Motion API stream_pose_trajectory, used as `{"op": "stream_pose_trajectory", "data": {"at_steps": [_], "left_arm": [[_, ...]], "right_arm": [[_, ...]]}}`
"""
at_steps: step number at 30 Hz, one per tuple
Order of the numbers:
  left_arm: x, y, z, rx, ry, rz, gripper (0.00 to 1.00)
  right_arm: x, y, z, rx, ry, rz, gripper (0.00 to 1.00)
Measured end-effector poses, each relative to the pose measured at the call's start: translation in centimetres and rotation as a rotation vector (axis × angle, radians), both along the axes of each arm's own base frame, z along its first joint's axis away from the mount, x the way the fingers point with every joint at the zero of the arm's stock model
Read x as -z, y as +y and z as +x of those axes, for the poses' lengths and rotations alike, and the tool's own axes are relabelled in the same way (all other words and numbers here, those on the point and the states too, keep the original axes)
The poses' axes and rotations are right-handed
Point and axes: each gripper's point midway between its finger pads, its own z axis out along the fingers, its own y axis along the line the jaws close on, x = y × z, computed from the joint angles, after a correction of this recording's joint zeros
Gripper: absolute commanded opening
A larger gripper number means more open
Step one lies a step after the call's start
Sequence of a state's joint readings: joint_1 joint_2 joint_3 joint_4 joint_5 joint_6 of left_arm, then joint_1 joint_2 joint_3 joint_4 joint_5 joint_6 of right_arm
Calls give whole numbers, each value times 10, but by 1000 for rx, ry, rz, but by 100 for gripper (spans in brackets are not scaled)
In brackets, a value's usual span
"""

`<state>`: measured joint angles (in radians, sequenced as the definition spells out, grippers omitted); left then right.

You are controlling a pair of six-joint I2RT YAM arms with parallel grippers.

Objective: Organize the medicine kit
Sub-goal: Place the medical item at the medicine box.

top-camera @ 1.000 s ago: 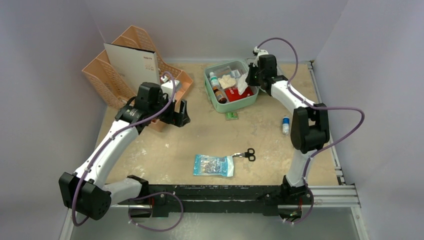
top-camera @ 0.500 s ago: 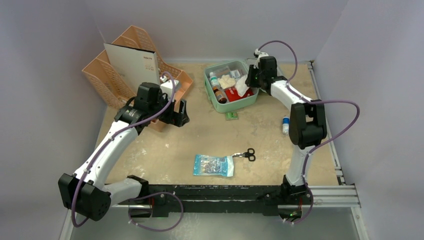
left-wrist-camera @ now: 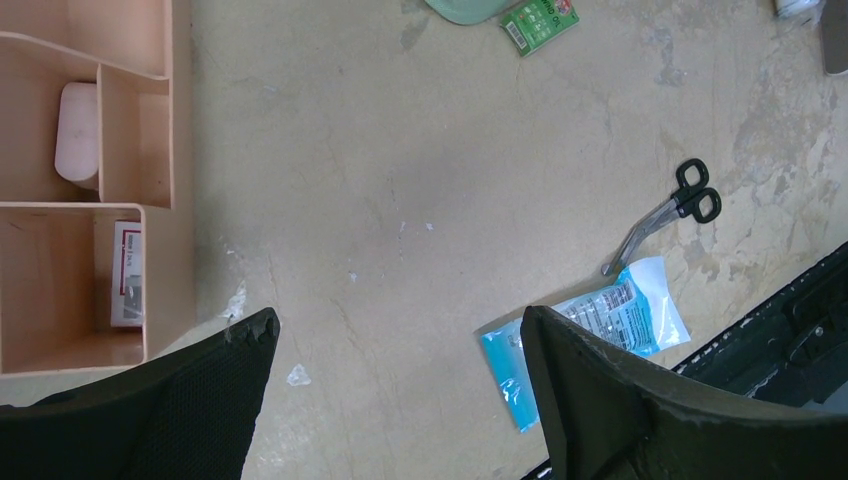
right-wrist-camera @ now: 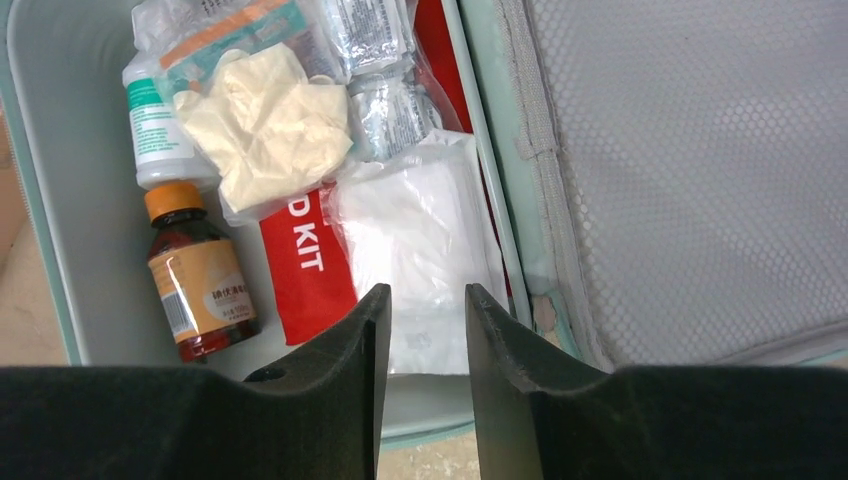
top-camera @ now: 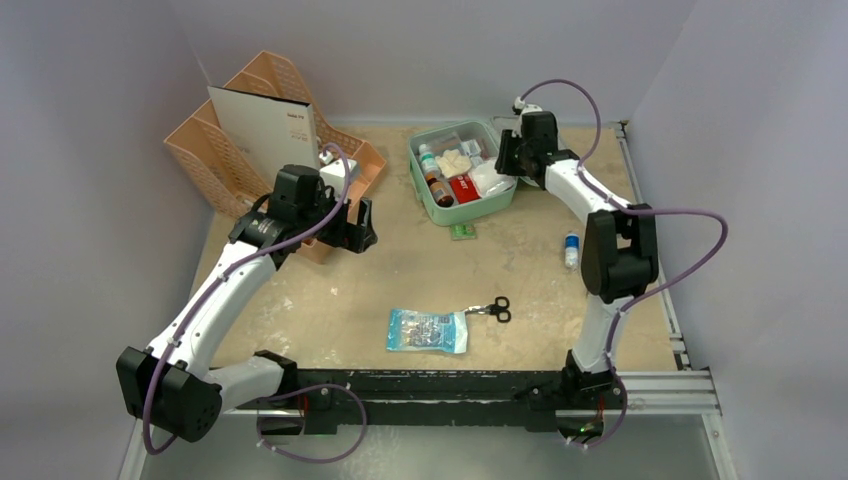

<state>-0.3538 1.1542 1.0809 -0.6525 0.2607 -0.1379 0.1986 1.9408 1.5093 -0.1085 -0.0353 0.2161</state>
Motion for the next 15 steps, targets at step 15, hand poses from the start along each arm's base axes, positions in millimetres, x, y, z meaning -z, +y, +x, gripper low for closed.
{"op": "stream_pose_trajectory", "data": {"at_steps": [15], "left_arm": [[-2, 1, 0, -6, -8, 2, 90]], "right_arm": [[-23, -5, -1, 3, -7, -26, 29]]}}
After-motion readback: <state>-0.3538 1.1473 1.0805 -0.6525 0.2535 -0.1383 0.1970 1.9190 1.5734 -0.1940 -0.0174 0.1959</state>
